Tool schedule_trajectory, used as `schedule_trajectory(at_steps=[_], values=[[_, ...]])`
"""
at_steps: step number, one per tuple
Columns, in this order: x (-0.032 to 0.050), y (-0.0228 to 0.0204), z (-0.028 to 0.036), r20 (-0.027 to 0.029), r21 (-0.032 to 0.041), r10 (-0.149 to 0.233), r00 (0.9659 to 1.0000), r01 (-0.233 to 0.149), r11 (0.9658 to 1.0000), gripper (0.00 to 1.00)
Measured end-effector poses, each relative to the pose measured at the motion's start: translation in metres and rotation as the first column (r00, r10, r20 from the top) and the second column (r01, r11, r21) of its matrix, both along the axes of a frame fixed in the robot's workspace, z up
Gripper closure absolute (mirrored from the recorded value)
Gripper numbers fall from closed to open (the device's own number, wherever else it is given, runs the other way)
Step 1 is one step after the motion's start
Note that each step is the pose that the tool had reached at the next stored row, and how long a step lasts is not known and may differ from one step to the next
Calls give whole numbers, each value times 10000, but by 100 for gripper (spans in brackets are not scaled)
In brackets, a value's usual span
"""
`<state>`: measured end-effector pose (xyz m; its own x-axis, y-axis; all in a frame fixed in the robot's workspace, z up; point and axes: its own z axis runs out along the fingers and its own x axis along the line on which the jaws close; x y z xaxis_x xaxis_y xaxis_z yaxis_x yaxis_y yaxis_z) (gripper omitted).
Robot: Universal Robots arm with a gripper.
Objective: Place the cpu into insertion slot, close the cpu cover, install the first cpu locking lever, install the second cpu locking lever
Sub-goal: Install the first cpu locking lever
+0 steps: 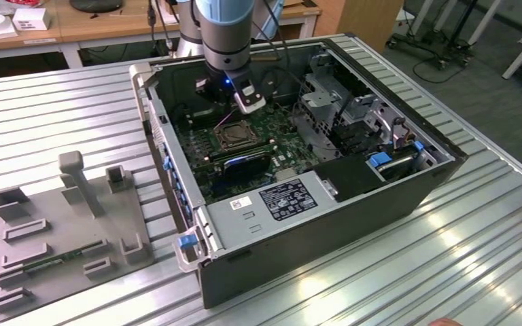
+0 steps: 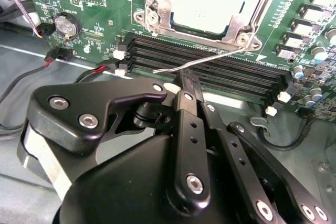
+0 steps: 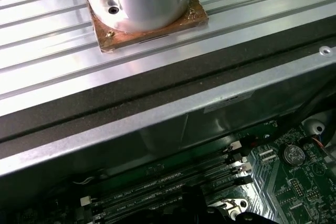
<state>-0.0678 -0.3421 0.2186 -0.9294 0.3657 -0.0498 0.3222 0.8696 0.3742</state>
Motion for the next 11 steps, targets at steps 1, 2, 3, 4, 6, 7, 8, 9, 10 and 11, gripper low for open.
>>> schedule_trajectory(at_steps=[1,2,3,4,6,7,8,9,10,11], values=[[0,-3,-3,3,1,0,10000,0,10000,89],[0,-6,-6,6,3,-1,10000,1,10000,89],[0,-9,-10,9,6,-1,10000,1,10000,89],[-1,-11,-14,11,7,-1,10000,1,10000,89],[0,-13,-27,13,16,-1,10000,1,10000,89],[-1,-13,-31,12,19,-1,10000,1,10000,89],[-1,-13,-31,11,20,-1,10000,1,10000,89],[-1,-13,-31,11,19,-1,10000,0,10000,89],[0,-13,-31,11,20,-1,10000,1,10000,89],[0,-13,-31,12,21,-1,10000,1,10000,89]])
